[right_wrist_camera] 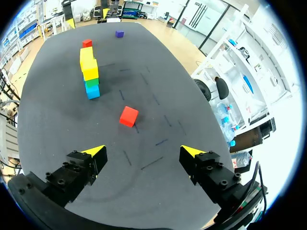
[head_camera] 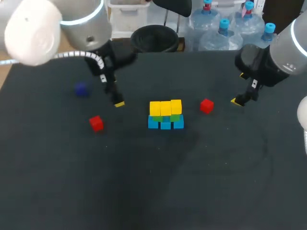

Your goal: Place the blue cubes, place green cubes on the blue cubes, place the yellow cubes on the green cubes, then place the red cubes on the yellow cubes, and place purple cube on the red cubes.

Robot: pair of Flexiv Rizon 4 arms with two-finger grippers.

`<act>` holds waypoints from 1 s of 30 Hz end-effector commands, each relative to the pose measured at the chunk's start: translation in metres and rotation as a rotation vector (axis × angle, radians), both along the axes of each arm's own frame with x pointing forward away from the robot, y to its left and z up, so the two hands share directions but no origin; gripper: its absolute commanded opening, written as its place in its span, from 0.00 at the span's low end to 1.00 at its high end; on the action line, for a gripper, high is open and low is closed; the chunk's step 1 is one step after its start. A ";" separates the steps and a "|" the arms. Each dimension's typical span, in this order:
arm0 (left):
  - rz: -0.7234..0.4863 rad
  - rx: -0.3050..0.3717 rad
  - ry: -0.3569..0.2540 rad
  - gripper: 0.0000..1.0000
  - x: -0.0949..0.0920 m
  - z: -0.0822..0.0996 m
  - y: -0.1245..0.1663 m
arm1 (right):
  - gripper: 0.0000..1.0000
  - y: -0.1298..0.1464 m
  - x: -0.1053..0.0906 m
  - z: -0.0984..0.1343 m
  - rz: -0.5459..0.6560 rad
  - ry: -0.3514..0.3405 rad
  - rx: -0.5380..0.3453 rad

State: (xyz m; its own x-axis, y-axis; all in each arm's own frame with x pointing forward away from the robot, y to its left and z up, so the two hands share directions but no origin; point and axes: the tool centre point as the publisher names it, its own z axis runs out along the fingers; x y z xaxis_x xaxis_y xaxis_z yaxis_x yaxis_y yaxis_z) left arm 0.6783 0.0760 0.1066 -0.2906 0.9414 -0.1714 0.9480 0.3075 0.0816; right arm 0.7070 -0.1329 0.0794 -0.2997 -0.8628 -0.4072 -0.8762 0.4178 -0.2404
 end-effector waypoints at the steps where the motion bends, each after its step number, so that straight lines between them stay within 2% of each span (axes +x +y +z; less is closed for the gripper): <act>1: 0.038 -0.023 -0.019 1.00 -0.009 -0.011 0.014 | 1.00 0.000 -0.002 0.000 -0.005 -0.006 -0.002; 9: 0.113 -0.012 -0.007 1.00 -0.018 -0.027 0.043 | 1.00 0.000 -0.002 0.000 -0.005 -0.006 -0.002; 15: 0.135 -0.002 -0.008 1.00 -0.022 -0.032 0.051 | 1.00 0.000 -0.002 0.000 -0.005 -0.006 -0.002; 24: 0.175 -0.018 0.072 1.00 -0.030 -0.062 0.060 | 1.00 0.000 -0.002 0.000 -0.005 -0.006 -0.002; 30: 0.178 -0.022 0.094 1.00 -0.030 -0.070 0.061 | 1.00 0.000 -0.002 0.000 -0.005 -0.006 -0.002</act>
State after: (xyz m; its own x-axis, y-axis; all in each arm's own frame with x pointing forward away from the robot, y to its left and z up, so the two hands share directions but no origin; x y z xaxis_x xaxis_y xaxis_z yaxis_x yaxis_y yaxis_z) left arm 0.6438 0.1369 0.0405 -0.4688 0.8692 -0.1569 0.8803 0.4743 -0.0025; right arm 0.7070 -0.1329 0.0794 -0.2997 -0.8627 -0.4072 -0.8762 0.4178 -0.2403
